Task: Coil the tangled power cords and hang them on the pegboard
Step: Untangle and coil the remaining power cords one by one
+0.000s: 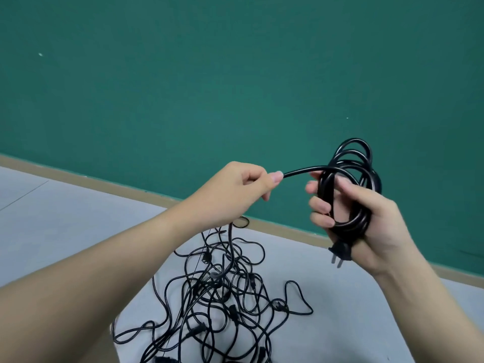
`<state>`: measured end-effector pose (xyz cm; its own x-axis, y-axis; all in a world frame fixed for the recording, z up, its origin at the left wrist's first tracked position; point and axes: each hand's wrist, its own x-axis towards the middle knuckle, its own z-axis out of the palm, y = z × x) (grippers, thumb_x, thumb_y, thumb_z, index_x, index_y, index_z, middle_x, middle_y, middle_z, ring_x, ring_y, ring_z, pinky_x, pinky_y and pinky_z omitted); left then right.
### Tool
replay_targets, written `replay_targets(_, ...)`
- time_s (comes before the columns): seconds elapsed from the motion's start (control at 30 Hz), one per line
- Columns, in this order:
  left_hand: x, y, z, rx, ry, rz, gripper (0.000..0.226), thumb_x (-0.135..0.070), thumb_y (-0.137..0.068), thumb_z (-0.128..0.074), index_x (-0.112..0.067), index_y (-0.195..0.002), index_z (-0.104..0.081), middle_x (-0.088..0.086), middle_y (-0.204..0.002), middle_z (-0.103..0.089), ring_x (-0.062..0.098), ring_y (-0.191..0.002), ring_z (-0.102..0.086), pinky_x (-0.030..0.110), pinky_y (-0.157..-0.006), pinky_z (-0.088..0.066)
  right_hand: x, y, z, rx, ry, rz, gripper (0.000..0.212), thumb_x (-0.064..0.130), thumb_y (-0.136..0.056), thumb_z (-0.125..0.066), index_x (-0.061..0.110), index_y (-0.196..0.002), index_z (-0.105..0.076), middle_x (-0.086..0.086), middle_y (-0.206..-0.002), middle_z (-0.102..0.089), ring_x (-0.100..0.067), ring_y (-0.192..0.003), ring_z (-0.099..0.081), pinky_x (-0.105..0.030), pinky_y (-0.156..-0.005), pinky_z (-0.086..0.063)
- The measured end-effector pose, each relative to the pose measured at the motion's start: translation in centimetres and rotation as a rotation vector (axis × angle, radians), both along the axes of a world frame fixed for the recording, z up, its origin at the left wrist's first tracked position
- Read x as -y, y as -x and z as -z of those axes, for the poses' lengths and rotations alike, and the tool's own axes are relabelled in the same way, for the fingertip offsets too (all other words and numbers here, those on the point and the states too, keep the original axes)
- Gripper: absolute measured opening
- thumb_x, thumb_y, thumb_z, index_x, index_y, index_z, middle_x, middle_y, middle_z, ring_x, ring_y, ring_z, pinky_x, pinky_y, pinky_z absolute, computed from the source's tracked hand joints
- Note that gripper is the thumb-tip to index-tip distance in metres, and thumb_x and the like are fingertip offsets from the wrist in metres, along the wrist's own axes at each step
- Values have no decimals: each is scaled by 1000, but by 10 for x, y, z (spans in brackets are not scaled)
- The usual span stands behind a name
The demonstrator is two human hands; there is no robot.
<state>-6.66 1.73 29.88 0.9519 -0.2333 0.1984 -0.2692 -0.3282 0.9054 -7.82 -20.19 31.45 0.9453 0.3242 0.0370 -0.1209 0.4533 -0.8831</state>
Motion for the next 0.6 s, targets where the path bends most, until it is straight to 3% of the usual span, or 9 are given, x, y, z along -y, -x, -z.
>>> replay_targets(0.1, 3, 4, 2, -123, 92, 111, 40, -35, -108, -51, -14, -75, -63, -10, -55, -32, 15, -51, -21, 25, -50, -24, -7, -2, 7, 32, 46, 122, 34, 23, -96, -51, -1, -116, -64, -15, -105, -72, -20, -72, -57, -25, -55, -48)
replay_targets(0.2, 13, 9, 0, -221, 156, 202, 42, -33, -109, -48, -11, -76, -60, -5, -56, -26, 13, -50, -17, 20, -46, -21, -9, -2, 10, 102, 143, 227, 37, 27, -91, -56, 4, -118, -68, -14, -121, -74, -20, -93, -66, -28, -74, -56)
replay_targets(0.33, 26, 11, 7, -289, 151, 253, 42, -36, -110, -46, -11, -78, -59, -2, -57, -25, 12, -48, -18, 22, -47, -19, -13, 5, 10, 170, 169, 195, 39, 19, -90, -58, 3, -125, -61, -16, -114, -75, -27, -112, -69, -40, -97, -51)
replay_targets(0.4, 31, 11, 11, -319, 168, 252, 43, -37, -109, -47, -10, -79, -60, -1, -57, -26, 11, -46, -18, 23, -46, -18, -17, 8, 11, 160, 125, 167, 38, 10, -87, -63, 2, -124, -59, -16, -101, -73, -36, -109, -70, -43, -93, -55)
replay_targets(0.47, 35, 10, 14, -344, 180, 268, 44, -40, -109, -47, -10, -81, -63, 0, -59, -26, 12, -47, -18, 23, -46, -17, -19, 11, 11, 139, 119, 151, 38, 4, -82, -68, 6, -119, -61, -12, -89, -71, -41, -96, -68, -40, -77, -54)
replay_targets(0.53, 37, 12, 14, -352, 181, 291, 43, -42, -107, -49, -9, -85, -64, 0, -61, -26, 13, -49, -19, 24, -49, -17, -20, 12, 10, 97, 92, 153, 39, 0, -76, -69, 8, -113, -61, -9, -79, -67, -35, -81, -60, -35, -61, -47)
replay_targets(0.6, 38, 13, 13, -346, 152, 308, 44, -44, -106, -49, -8, -86, -66, 1, -61, -26, 14, -51, -20, 25, -51, -21, -21, 11, 8, 54, -8, 151, 34, -1, -79, -62, 9, -111, -57, -5, -75, -57, -26, -72, -58, -35, -60, -48)
